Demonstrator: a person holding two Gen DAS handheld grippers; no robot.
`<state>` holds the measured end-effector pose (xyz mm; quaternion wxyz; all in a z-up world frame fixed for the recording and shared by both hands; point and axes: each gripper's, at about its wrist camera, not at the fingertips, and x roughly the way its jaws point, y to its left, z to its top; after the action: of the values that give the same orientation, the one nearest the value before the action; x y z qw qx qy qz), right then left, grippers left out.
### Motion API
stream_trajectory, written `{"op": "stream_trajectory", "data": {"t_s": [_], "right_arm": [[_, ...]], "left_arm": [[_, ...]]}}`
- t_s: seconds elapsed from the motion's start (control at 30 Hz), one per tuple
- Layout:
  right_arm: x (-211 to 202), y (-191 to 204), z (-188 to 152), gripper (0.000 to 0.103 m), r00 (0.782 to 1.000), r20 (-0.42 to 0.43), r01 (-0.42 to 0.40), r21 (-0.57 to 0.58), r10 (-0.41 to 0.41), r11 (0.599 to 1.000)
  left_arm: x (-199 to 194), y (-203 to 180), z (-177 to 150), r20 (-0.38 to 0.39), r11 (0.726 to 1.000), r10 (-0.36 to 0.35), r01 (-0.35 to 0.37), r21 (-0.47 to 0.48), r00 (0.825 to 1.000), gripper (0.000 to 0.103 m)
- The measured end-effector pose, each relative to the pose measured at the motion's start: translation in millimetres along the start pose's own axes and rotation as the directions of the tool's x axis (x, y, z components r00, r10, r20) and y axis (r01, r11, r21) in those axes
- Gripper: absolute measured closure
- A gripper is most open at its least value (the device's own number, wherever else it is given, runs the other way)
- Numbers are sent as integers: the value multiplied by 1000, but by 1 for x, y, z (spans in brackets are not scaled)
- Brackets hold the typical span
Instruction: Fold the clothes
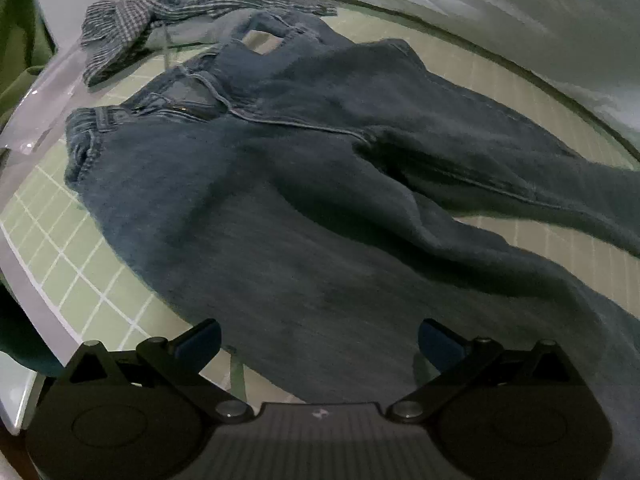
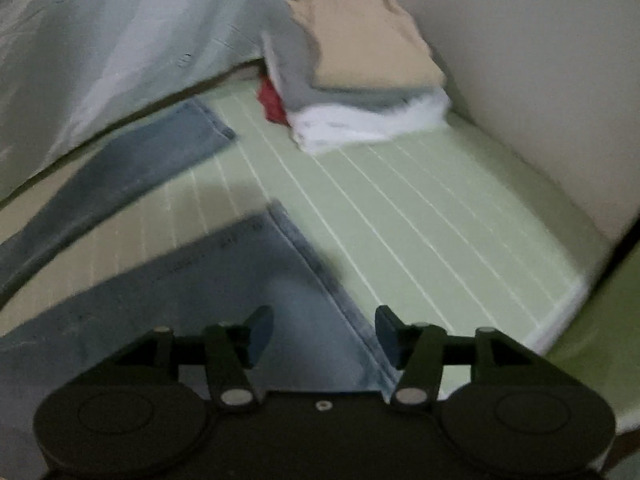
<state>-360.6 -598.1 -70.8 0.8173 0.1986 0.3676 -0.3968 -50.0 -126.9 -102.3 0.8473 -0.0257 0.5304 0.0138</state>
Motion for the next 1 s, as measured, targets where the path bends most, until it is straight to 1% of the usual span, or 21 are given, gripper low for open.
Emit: {"op": "stream_trajectory", "data": {"t_s": [0.03, 0.07, 0.17, 0.27, 0.3, 0.33, 0.4, 0.43, 0.57, 0.6, 0.63, 0.7, 0.77, 0.83, 0.9, 0.93, 1.0], "right_arm": [[5, 4, 5, 38, 1000, 3, -14, -8, 14, 1000], [10, 8, 9, 30, 1000, 4, -31, -14, 31, 999], [36, 19, 28, 24, 995, -15, -102, -41, 101, 994], [64, 36, 38, 18, 991, -24, -132, -114, 130, 985], [73, 41, 41, 16, 990, -26, -140, -140, 138, 980], [83, 44, 45, 15, 991, -30, -132, -164, 129, 978], [104, 48, 53, 15, 996, -40, -91, -219, 84, 972], [113, 48, 56, 15, 996, -43, -84, -239, 76, 968], [132, 39, 64, 17, 988, -96, -137, -211, 119, 968], [135, 39, 65, 23, 985, -111, -154, -208, 133, 966], [137, 40, 65, 34, 982, -124, -169, -215, 145, 962], [137, 41, 65, 47, 980, -122, -182, -237, 157, 954], [135, 40, 65, 84, 974, -123, -217, -245, 192, 945], [134, 39, 67, 85, 971, -133, -229, -258, 201, 939], [133, 37, 70, 85, 980, -119, -190, -298, 161, 935], [135, 29, 73, 86, 983, -111, -170, -266, 145, 949], [140, 8, 80, 86, 988, -101, -134, -145, 120, 980]], "left_arm": [[1, -3, 0, -4, 1000, 0, 0, 4, 1000, 0], [1, -6, 0, -8, 1000, 0, 1, 8, 1000, 0], [7, -12, 2, -31, 1000, 11, -10, 11, 999, 0], [16, -15, 4, -51, 1000, 22, -22, 6, 998, 0], [19, -16, 4, -57, 1000, 24, -23, 6, 998, 0], [24, -17, 4, -66, 1000, 30, -29, 9, 997, 0], [31, -19, 3, -75, 999, 44, -44, 11, 996, 0], [31, -19, 3, -68, 999, 46, -46, 8, 997, 0], [30, -20, 1, -69, 998, 58, -60, -21, 996, 0], [30, -20, 1, -70, 998, 62, -64, -29, 996, 0], [30, -20, 1, -71, 997, 66, -68, -36, 995, 0], [29, -20, 0, -72, 997, 67, -70, -41, 995, 0], [29, -20, 1, -75, 997, 67, -70, -43, 995, 0], [29, -19, 2, -82, 996, 67, -71, -48, 994, 0], [29, -18, 4, -90, 996, 68, -73, -52, 994, 0], [30, -18, 4, -93, 996, 67, -72, -54, 993, 0], [30, -18, 5, -99, 996, 66, -72, -56, 993, 0]]}}
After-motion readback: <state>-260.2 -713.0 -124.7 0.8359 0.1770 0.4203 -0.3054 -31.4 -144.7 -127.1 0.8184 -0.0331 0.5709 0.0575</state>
